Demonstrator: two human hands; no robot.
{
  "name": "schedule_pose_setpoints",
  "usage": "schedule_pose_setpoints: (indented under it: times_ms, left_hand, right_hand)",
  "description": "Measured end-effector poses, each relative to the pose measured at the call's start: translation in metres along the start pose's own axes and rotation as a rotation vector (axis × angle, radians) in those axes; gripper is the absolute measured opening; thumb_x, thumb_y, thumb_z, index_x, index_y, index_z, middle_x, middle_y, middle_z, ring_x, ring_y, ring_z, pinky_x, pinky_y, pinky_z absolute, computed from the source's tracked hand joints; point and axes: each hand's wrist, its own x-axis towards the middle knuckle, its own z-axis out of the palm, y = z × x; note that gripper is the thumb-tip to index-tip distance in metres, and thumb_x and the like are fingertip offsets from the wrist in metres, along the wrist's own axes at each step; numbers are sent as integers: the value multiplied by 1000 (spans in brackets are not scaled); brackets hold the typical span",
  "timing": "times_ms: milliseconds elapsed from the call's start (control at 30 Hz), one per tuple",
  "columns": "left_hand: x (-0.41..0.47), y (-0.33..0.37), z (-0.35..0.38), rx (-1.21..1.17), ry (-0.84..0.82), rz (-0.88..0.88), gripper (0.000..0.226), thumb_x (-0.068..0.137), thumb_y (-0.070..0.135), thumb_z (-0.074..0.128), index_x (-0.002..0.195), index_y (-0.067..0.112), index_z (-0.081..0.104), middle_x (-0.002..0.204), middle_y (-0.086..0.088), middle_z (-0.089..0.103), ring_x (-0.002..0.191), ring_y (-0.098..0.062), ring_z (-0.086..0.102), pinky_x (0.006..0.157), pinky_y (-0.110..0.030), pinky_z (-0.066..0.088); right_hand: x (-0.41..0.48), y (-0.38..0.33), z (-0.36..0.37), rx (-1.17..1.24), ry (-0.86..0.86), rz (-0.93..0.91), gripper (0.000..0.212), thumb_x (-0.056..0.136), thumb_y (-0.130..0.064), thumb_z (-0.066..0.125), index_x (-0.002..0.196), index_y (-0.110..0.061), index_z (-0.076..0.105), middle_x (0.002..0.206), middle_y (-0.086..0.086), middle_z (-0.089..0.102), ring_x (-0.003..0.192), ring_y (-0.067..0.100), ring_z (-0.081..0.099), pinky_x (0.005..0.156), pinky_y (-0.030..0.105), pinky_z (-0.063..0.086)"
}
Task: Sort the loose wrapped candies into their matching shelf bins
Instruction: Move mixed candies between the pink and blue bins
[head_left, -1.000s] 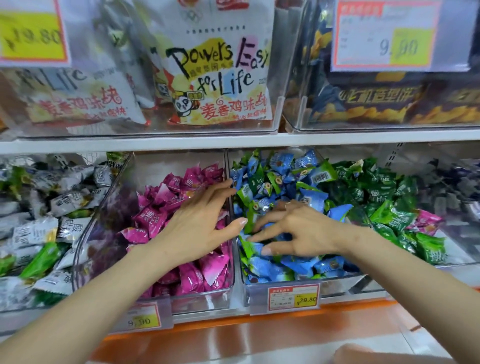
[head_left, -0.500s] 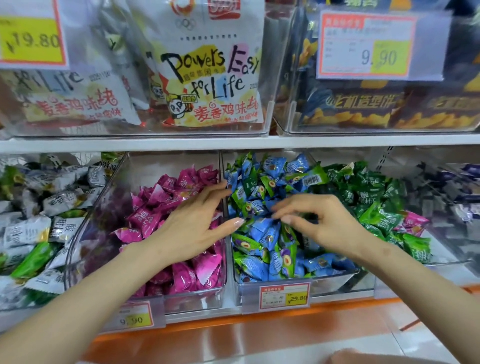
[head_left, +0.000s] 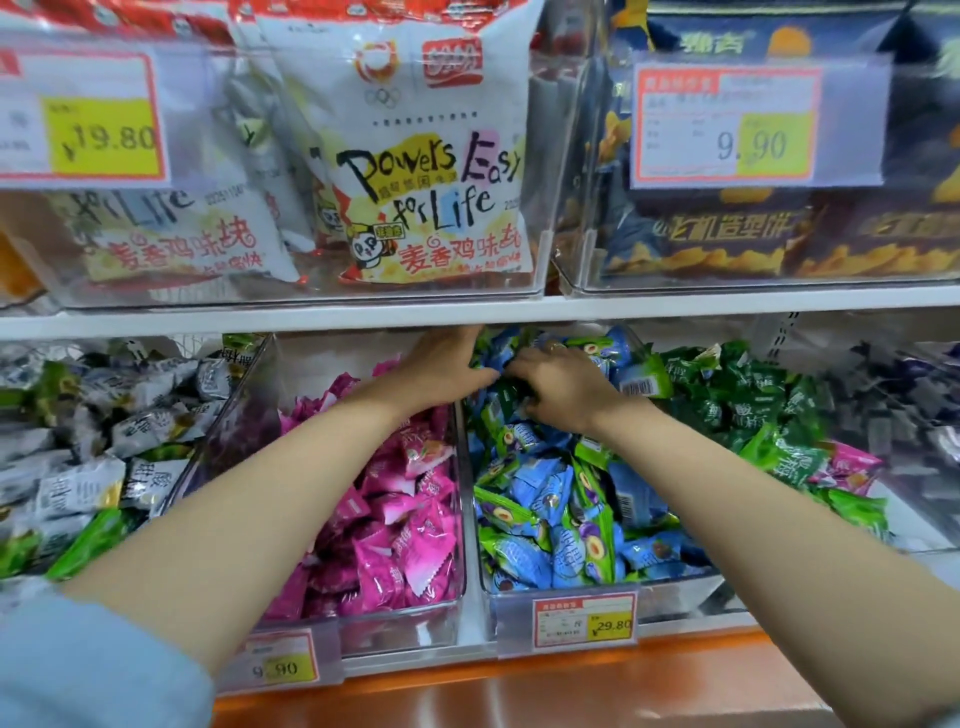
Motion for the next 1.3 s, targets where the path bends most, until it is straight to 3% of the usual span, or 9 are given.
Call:
schedule_pose_setpoints:
  times_ms: [133, 333, 433, 567, 767, 867, 1000, 1133, 1300]
  left_hand:
    - [13, 0, 6, -25, -87, -8, 57, 79, 33, 60, 131, 13, 51, 136, -7, 51, 124, -22, 47, 101, -33, 39]
    - [11, -3, -1, 226, -105, 14, 51, 87, 26, 57, 136, 17, 46, 143, -2, 42, 119, -24, 47, 81, -24, 34]
    - [7, 0, -4, 314, -142, 31, 48, 89, 23, 56, 136, 19, 46, 148, -2, 34, 128, -23, 38, 92, -26, 34]
    - [0, 5, -5, 273, -197, 110, 44, 83, 10, 60, 126, 15, 55, 132, -9, 47, 122, -25, 43, 95, -30, 38]
    - [-25, 14, -2, 5, -312, 98, 40, 81, -8, 46, 111, 14, 63, 110, -2, 64, 103, -17, 60, 90, -36, 49]
    - [-27, 17, -6, -109, -61, 69, 31, 85, -3, 47, 103, 17, 63, 93, 5, 64, 91, -18, 63, 80, -33, 49]
    - [-5, 21, 1, -132, 74, 63, 39, 85, 4, 57, 123, 10, 53, 122, -10, 57, 116, -23, 52, 93, -26, 39]
    - [20, 39, 23, 137, -163, 162, 77, 83, 37, 67, 146, 16, 27, 148, -10, 33, 135, -25, 32, 108, -31, 27]
    - [31, 36, 32, 364, -327, 80, 73, 88, 36, 61, 146, 12, 23, 149, -8, 31, 133, -23, 35, 102, -29, 30]
  right_hand:
    - [-3, 1, 0, 16, 79, 34, 36, 85, -21, 62, 121, -22, 60, 125, 4, 48, 116, 29, 43, 91, 33, 32]
    - [-19, 9, -5, 192, 72, 18, 21, 84, -20, 67, 104, -26, 68, 122, 0, 50, 117, 23, 43, 95, 32, 30]
    - [-28, 12, -9, 267, 12, 20, 19, 83, -21, 68, 102, -26, 69, 131, -8, 48, 125, 17, 37, 103, 31, 26]
    - [-42, 11, -15, 288, -59, 24, 21, 82, -28, 69, 103, -29, 67, 122, -11, 58, 127, 17, 38, 109, 35, 22]
    - [-90, 9, -31, 828, 205, 128, 16, 84, -19, 68, 100, -21, 69, 108, -6, 66, 102, 7, 58, 89, 22, 43]
    - [-109, 14, -33, 1008, 316, 212, 13, 87, -17, 64, 97, -24, 65, 95, -8, 67, 86, -4, 61, 76, 13, 45]
    - [-124, 21, -35, 1029, 467, 334, 10, 88, -15, 62, 97, -13, 57, 82, -7, 61, 78, 2, 58, 64, 4, 42]
    - [-136, 23, -38, 1201, 531, 421, 4, 92, -10, 56, 90, -12, 52, 73, 0, 49, 67, 17, 62, 56, 10, 48]
    - [-146, 34, -39, 1336, 502, 444, 9, 91, -12, 57, 86, -4, 56, 67, 0, 44, 59, 21, 69, 60, 20, 56]
